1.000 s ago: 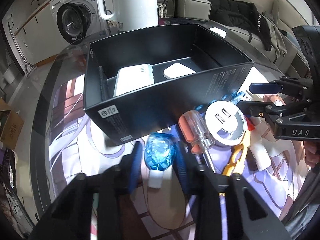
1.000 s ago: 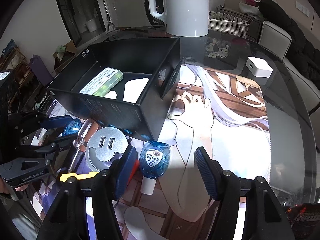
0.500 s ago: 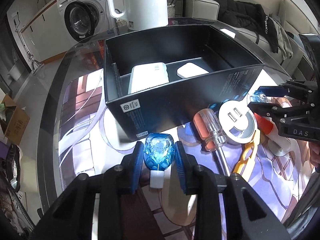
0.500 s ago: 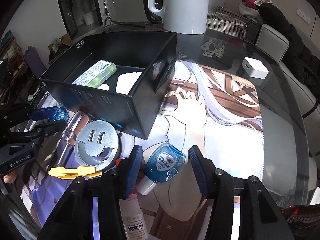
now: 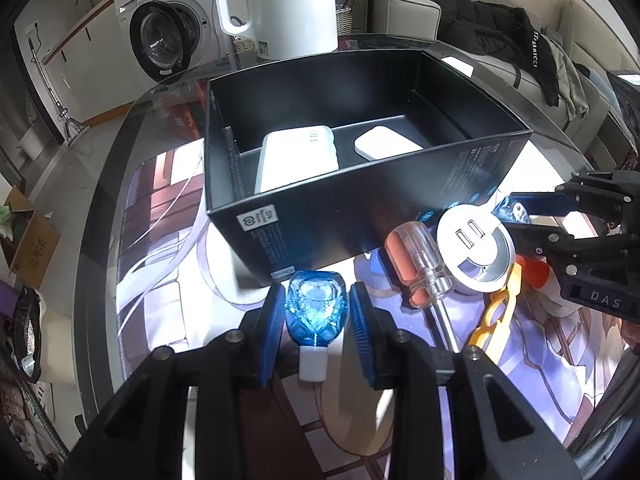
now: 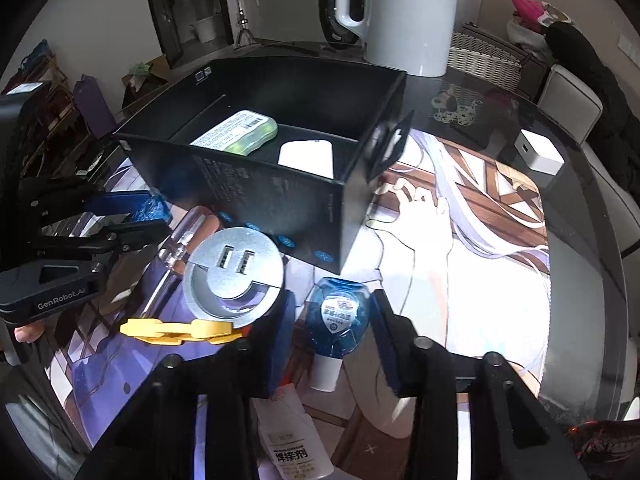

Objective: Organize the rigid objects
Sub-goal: 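Close the left tool on the blue bottle's cap, then lift the faceted blue bottle with the left tool while the right tool lifts the labeled blue bottle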

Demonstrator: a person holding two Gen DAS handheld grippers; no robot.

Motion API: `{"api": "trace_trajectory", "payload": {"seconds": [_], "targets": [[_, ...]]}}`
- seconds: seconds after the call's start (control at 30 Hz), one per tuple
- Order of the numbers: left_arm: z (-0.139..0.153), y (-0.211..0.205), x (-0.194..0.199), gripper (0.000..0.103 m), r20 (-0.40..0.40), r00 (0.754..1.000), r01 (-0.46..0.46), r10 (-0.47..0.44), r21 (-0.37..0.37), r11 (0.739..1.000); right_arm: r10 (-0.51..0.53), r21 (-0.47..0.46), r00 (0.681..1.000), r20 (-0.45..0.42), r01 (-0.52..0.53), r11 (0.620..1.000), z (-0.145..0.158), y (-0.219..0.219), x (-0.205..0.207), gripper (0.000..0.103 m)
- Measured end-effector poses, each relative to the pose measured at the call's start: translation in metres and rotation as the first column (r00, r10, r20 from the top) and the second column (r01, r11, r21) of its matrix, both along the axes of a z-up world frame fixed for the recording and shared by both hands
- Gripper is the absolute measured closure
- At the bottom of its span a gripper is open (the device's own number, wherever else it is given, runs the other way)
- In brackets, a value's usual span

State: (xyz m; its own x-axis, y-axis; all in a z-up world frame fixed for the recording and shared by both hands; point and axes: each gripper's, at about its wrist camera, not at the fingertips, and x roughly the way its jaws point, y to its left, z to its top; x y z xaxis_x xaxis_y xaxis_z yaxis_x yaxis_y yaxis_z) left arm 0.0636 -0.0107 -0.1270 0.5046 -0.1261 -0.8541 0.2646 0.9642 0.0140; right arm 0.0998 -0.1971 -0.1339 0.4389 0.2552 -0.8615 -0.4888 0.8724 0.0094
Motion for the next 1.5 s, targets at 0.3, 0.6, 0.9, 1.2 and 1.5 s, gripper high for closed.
{"api": "trace_trajectory", "payload": {"seconds": [0.3, 0.6, 0.9, 1.2, 1.5], "targets": [[0.004, -0.001, -0.006, 0.074, 0.017, 1.000, 0.017, -0.017, 0.013, 1.000, 0.016, 0.007, 1.000, -0.010, -0.016, 1.000, 0.002, -0.002, -0.005, 0.073], [0.044, -0.003, -0.027, 0.074, 0.169, 0.985, 0.050, -0.043, -0.040, 0.998, -0.004, 0.067, 0.995, 0.099, -0.002, 0.998, 0.036, -0.006, -0.019, 0.073], [0.095, -0.002, -0.051, 0.074, 0.442, 0.897, 0.036, -0.008, -0.054, 0.998, -0.080, 0.238, 0.938, 0.338, -0.003, 0.971, 0.099, -0.019, -0.043, 0.073], [0.136, 0.005, -0.077, 0.074, 0.658, 0.752, 0.001, 0.047, -0.072, 0.997, -0.141, 0.324, 0.794, 0.591, -0.074, 0.943, 0.146, -0.026, -0.091, 0.073], [0.157, 0.016, -0.107, 0.074, 0.780, 0.616, -0.021, 0.113, -0.128, 0.992, -0.161, 0.327, 0.657, 0.737, -0.137, 0.935, 0.165, -0.022, -0.133, 0.073]]}}
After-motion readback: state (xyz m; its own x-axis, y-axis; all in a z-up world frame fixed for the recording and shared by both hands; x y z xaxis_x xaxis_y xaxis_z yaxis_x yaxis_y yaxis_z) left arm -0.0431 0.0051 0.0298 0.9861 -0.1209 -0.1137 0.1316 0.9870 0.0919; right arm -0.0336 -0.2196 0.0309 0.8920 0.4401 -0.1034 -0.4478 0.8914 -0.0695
